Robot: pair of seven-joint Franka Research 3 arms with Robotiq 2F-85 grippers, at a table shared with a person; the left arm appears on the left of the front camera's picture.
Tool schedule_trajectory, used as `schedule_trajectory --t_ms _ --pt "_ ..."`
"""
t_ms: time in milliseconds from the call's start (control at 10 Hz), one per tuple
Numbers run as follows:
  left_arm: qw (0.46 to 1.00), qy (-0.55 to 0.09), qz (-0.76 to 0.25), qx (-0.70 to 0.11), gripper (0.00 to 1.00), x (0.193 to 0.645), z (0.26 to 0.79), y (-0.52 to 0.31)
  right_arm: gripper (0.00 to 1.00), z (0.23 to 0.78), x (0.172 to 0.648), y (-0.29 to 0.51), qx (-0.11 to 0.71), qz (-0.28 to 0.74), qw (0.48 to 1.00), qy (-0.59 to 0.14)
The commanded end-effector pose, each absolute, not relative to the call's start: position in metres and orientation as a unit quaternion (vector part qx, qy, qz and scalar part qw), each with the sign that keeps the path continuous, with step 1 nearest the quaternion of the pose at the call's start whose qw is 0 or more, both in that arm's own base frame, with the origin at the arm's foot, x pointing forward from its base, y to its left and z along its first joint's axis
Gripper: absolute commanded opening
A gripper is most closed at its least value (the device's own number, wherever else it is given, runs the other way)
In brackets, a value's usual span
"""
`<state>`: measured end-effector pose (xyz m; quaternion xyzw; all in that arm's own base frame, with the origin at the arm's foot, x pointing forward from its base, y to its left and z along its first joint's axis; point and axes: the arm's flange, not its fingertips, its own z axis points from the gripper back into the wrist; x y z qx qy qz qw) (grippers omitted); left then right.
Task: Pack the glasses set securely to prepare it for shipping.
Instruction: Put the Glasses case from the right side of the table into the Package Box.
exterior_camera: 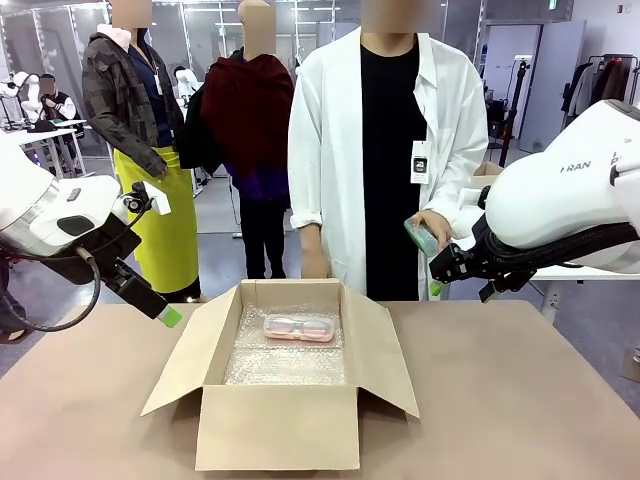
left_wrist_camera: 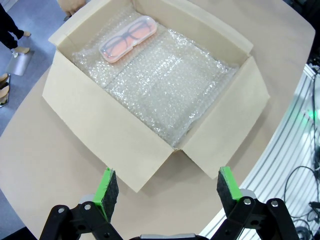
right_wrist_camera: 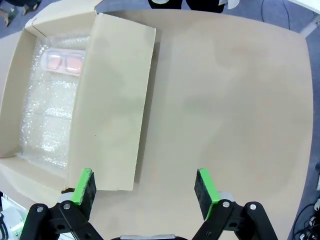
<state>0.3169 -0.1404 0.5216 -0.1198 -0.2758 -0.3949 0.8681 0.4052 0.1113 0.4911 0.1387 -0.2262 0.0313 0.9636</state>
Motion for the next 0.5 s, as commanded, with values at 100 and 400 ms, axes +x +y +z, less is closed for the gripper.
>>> schedule_trajectory --t_ms 100,400 --pt "0.865 -0.277 -0.399 -0.125 1.0 0.3171 0.5223 -0.1384 1.0 0.4905 0.4054 0.1109 0.142 0.037 0.963 -0.226" --pt "0.865 -0.277 -0.399 -0.125 1.0 0.3171 0.5223 -0.1384 1.0 0.4905 0.4054 0.1109 0.142 0.037 0.963 -0.226"
